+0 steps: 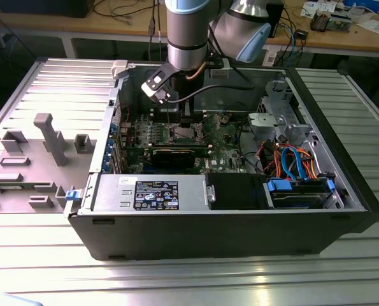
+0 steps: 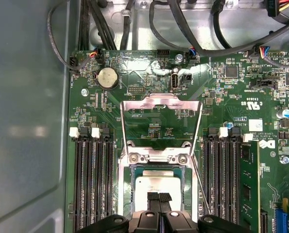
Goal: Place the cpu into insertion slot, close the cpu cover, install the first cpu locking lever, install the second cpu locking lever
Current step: 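Close the cpu cover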
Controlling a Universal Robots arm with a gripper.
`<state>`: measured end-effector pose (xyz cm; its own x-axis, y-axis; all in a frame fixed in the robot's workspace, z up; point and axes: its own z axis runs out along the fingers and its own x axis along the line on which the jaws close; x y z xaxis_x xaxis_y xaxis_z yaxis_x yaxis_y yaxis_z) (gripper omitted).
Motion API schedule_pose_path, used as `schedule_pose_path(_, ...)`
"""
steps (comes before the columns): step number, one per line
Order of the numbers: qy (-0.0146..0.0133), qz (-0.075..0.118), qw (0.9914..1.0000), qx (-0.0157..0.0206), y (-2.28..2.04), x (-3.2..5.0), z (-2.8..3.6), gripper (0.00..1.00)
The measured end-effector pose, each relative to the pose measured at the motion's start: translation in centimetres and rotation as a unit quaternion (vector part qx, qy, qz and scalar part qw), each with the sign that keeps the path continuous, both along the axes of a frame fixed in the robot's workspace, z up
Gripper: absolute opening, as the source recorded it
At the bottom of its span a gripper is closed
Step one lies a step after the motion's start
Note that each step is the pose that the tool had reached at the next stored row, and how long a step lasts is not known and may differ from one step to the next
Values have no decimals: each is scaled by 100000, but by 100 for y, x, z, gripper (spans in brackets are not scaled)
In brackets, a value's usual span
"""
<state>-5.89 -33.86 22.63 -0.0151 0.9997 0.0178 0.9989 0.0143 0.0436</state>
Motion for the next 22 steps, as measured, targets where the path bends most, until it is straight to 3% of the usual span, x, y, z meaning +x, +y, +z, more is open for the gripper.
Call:
schedule_pose_path(9, -2, 1, 100000, -3, 0, 0, 79, 11)
schedule_pose_path(22, 1, 2, 100000, -34, 0, 0, 351, 11)
